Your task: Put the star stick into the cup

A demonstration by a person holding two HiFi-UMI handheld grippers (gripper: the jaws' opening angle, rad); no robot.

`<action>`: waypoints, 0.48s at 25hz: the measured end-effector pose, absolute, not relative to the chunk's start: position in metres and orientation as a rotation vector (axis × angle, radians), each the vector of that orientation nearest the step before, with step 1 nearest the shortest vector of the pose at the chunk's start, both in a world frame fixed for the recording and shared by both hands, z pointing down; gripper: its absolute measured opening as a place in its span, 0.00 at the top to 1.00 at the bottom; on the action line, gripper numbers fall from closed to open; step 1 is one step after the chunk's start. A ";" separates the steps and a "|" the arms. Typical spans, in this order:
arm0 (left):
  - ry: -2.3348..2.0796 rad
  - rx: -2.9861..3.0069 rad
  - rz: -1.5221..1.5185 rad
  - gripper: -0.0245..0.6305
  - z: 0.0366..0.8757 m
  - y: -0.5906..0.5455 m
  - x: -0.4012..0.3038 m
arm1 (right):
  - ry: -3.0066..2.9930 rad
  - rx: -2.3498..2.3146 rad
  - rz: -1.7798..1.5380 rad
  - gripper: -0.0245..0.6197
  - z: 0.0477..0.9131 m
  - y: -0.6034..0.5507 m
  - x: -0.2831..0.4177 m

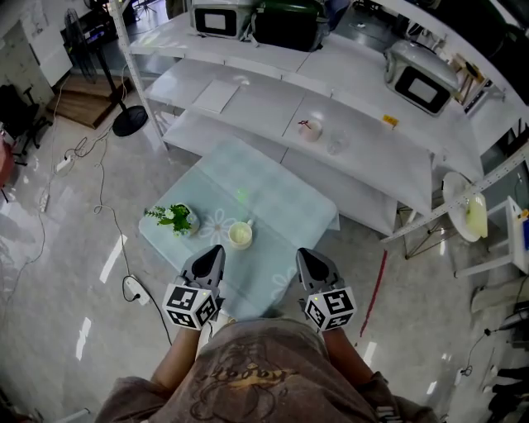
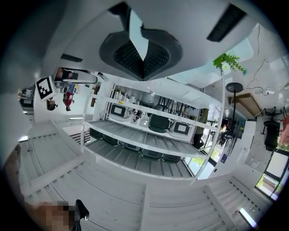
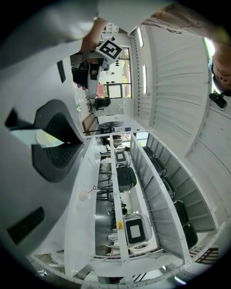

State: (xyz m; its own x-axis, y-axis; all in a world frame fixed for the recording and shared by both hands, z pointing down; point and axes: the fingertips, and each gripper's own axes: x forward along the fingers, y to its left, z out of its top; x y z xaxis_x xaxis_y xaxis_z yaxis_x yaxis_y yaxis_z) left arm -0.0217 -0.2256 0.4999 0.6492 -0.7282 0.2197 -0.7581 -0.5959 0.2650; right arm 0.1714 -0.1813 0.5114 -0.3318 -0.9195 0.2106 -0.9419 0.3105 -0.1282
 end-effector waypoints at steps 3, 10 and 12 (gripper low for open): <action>-1.202 2.527 0.125 0.93 0.501 -0.226 -0.028 | -2.472 1.754 0.347 0.96 0.511 -0.182 0.166; -1.220 2.528 0.109 0.93 0.495 -0.228 -0.032 | -2.470 1.749 0.315 0.96 0.509 -0.186 0.160; -1.216 2.532 0.105 0.93 0.494 -0.228 -0.032 | -2.472 1.751 0.321 0.96 0.510 -0.186 0.158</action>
State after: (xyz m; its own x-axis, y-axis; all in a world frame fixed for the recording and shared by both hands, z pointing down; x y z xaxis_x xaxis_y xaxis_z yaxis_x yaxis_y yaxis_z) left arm -0.0318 -0.2284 0.4940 0.6331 -0.7461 0.2063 -0.7705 -0.5816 0.2611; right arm 0.1585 -0.1858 0.5099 -0.3362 -0.9208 0.1979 -0.9408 0.3185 -0.1163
